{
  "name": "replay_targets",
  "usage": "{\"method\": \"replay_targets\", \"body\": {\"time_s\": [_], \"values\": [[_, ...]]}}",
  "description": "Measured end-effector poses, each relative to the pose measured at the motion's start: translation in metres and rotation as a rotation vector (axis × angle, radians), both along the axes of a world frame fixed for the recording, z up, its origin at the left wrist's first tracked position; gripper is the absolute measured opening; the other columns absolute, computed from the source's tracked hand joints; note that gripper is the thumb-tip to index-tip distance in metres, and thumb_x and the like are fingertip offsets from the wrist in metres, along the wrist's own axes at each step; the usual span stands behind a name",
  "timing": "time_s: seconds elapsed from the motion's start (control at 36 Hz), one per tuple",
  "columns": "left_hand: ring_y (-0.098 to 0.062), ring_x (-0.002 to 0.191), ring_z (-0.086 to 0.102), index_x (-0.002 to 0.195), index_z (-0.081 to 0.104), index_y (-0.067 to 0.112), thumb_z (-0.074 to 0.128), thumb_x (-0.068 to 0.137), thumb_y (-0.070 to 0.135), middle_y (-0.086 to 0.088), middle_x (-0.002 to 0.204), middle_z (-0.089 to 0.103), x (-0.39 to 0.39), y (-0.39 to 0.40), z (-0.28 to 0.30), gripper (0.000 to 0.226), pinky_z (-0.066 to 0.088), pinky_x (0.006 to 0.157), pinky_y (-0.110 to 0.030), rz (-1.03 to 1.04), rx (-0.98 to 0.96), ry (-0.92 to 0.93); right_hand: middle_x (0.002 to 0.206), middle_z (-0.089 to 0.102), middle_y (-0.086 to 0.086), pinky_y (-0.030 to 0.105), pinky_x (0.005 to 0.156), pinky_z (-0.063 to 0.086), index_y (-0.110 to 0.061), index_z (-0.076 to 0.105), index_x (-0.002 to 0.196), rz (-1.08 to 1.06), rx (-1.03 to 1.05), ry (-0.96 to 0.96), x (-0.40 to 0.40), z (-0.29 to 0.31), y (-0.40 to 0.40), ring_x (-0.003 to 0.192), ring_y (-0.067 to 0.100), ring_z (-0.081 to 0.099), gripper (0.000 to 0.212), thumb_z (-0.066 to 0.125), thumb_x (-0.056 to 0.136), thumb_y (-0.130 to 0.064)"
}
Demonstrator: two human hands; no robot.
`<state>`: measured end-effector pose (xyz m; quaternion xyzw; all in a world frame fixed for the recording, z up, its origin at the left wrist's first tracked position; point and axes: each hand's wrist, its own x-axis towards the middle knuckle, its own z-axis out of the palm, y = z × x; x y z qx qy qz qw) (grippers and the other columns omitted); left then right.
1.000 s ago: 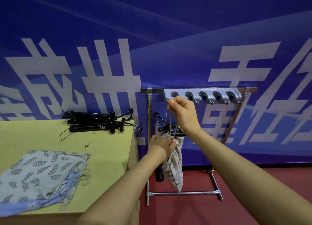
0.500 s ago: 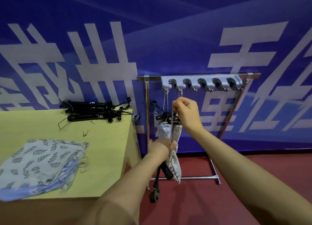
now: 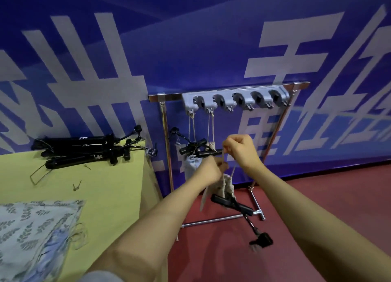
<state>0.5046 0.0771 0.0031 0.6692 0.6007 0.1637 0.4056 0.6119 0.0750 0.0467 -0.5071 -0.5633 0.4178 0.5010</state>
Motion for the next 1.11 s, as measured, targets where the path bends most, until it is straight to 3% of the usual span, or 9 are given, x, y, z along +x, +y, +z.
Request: {"method": "replay_targets", "body": {"time_s": [0.14,0.25,0.39,0.53,0.61,0.69,0.81,0.97,1.11], "values": [[-0.024,0.068,0.053,0.092,0.066,0.001,0.05,0.093,0.018,-0.019,0.076,0.059,0.016,0.019,-0.005,0.023,0.035,0.061,-0.028,-0.032,-0.013,-0.063,0.041,0.041,-0.003,0.017,0.045,0.029,0.006,0.05,0.052,-0.072,-0.039,-0.098,0.02,-0.015,0.015,0.041,0.007,0.03,0.03,0.048,0.081,0.004],[-0.019,0.066,0.051,0.091,0.067,0.002,0.049,0.094,0.015,-0.019,0.081,0.062,0.029,0.03,-0.013,0.023,0.035,0.06,-0.026,-0.038,-0.031,-0.1,0.046,0.034,0.006,0.026,0.047,0.026,0.004,0.048,0.053,-0.08,-0.049,-0.206,0.038,-0.023,0.032,0.048,0.017,0.028,0.03,0.051,0.082,-0.002],[-0.011,0.051,0.043,0.09,0.068,0.004,0.048,0.094,0.013,-0.008,0.075,0.059,0.045,0.058,-0.016,0.022,0.032,0.049,-0.024,-0.02,-0.024,-0.12,0.045,0.036,0.0,0.022,0.045,0.024,-0.004,0.049,0.054,-0.078,-0.11,-0.326,0.059,-0.033,0.064,0.043,0.008,0.027,0.027,0.052,0.081,-0.004],[-0.024,0.072,0.059,0.078,0.069,0.005,0.054,0.088,0.01,-0.009,0.074,0.064,0.061,0.1,-0.01,0.019,0.043,0.062,-0.029,0.106,0.06,-0.16,0.05,0.053,-0.007,0.026,0.052,0.034,0.0,0.056,0.063,-0.008,-0.177,-0.387,0.079,-0.04,0.107,0.05,0.006,0.042,0.022,0.048,0.083,-0.002],[-0.029,0.081,0.064,0.075,0.068,0.006,0.057,0.086,0.012,-0.013,0.079,0.07,0.067,0.123,-0.008,0.017,0.049,0.074,-0.035,0.177,0.114,-0.168,0.054,0.05,-0.006,0.031,0.056,0.033,-0.001,0.06,0.072,0.042,-0.168,-0.422,0.092,-0.045,0.131,0.053,0.011,0.041,0.017,0.051,0.086,-0.004],[-0.025,0.076,0.063,0.077,0.069,0.011,0.056,0.085,0.011,-0.013,0.081,0.07,0.074,0.142,-0.006,0.015,0.049,0.071,-0.033,0.257,0.169,-0.194,0.058,0.045,-0.001,0.028,0.053,0.032,-0.012,0.055,0.078,0.083,-0.125,-0.397,0.106,-0.047,0.154,0.053,0.013,0.037,0.013,0.053,0.09,-0.008],[-0.021,0.073,0.061,0.078,0.067,0.014,0.055,0.088,0.012,-0.007,0.079,0.069,0.08,0.161,0.0,0.016,0.047,0.067,-0.03,0.39,0.251,-0.255,0.064,0.052,-0.004,0.026,0.059,0.041,-0.018,0.053,0.08,0.1,-0.014,-0.365,0.109,-0.039,0.179,0.059,0.012,0.048,0.014,0.056,0.091,-0.01],[-0.018,0.08,0.063,0.077,0.067,0.013,0.051,0.089,0.007,0.0,0.079,0.067,0.085,0.184,0.0,0.02,0.046,0.075,-0.028,0.517,0.277,-0.269,0.07,0.057,0.001,0.022,0.062,0.04,-0.005,0.059,0.087,0.08,0.08,-0.454,0.101,-0.041,0.208,0.067,0.015,0.053,0.006,0.059,0.091,-0.009],[-0.017,0.071,0.054,0.085,0.068,0.005,0.049,0.094,0.014,-0.008,0.078,0.065,0.087,0.193,-0.005,0.022,0.039,0.065,-0.027,0.521,0.244,-0.169,0.069,0.057,0.001,0.03,0.062,0.042,-0.011,0.056,0.083,0.069,0.023,-0.543,0.099,-0.053,0.217,0.066,0.018,0.054,0.01,0.055,0.093,-0.01]]}}
